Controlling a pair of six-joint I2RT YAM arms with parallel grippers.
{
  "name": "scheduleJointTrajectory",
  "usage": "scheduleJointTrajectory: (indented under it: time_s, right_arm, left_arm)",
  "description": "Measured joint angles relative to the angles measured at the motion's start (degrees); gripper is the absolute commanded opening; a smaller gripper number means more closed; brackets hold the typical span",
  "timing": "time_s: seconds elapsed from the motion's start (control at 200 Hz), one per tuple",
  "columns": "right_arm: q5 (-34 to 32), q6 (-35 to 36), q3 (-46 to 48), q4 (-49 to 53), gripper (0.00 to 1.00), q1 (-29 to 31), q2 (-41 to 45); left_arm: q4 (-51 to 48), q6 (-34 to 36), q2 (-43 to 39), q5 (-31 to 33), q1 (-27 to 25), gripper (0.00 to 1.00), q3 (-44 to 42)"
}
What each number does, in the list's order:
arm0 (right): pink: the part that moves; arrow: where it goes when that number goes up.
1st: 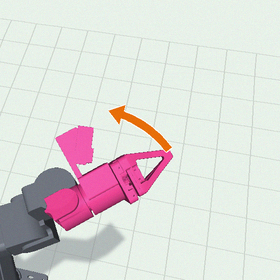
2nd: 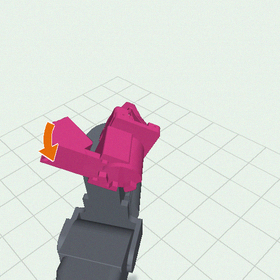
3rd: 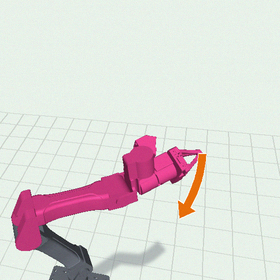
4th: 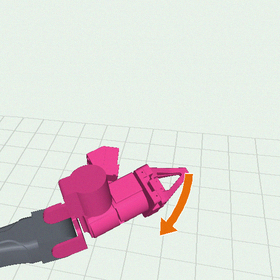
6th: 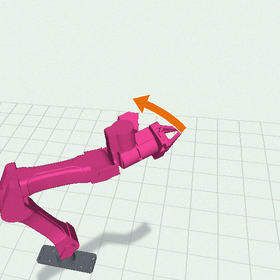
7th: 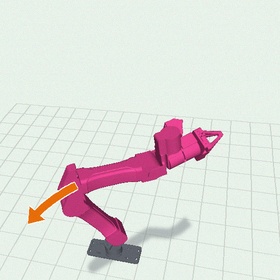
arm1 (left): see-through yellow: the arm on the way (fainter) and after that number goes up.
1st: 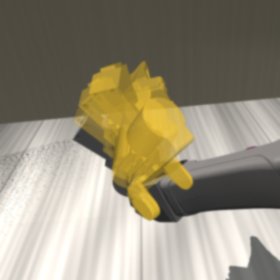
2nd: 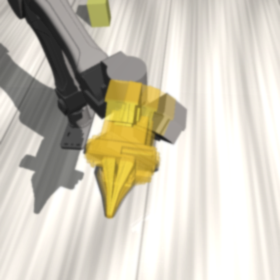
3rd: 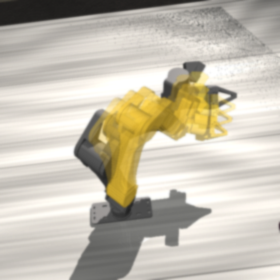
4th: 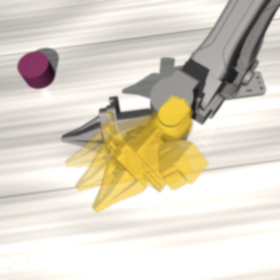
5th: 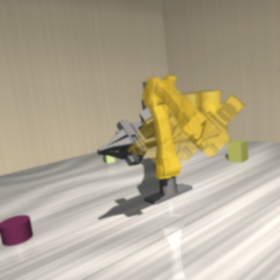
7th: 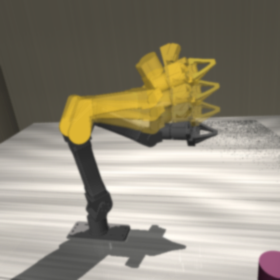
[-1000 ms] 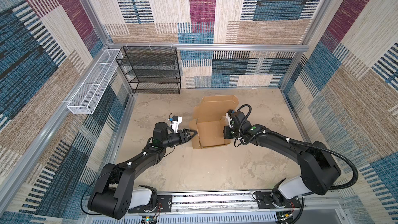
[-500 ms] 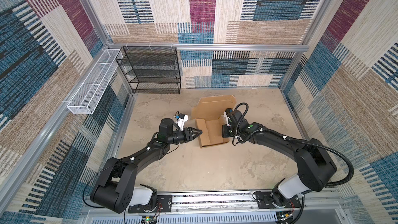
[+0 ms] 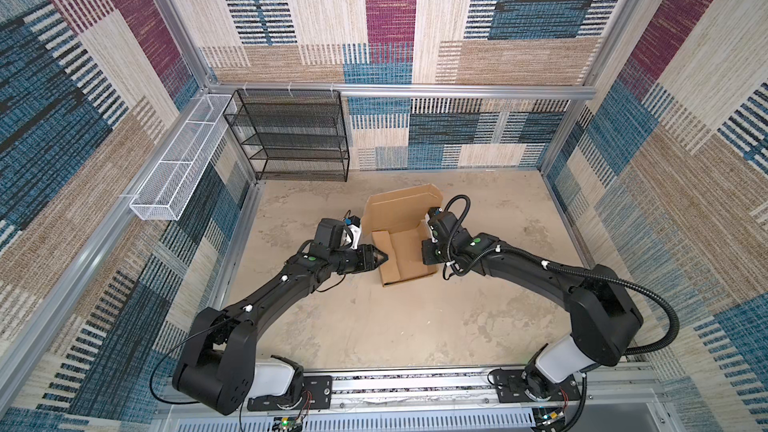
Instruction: Fold the paper box
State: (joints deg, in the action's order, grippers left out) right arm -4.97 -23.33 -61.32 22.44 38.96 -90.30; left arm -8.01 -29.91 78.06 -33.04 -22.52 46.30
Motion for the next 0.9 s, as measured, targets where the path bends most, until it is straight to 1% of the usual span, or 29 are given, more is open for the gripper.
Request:
scheduleJointTrajectory:
  time_s: [0.17,0.25,0.441,0.581,0.791,0.901]
  right_arm:
    - [-0.1,0.0,-1.0,0.2,0.0,0.6,0.0]
    - [-1.1,-0.1,-1.4,0.3,0.0,1.0,-0.2]
    - [-3.4,-1.6,-1.9,1.7,0.0,2.5,-1.3]
    - [-6.3,-3.3,-3.1,3.2,0.0,4.2,-2.8]
    - [-10.1,-6.1,-5.4,6.2,0.0,6.3,-4.8]
    - [-11.3,-7.8,-6.6,7.8,0.02,7.3,-5.7]
  left_arm:
    - [-7.8,3.3,2.1,5.5,-1.7,0.5,4.2]
    - [-10.5,3.8,3.2,7.9,-2.6,0.47,6.1]
    - [-15.1,4.6,5.9,13.9,-4.9,0.36,10.2]
    - [-18.8,4.5,8.2,18.4,-6.2,0.27,13.1]
    - [-23.2,4.2,10.6,25.7,-8.3,0.12,16.4]
    - [-25.2,3.8,11.9,29.7,-9.2,0.04,17.7]
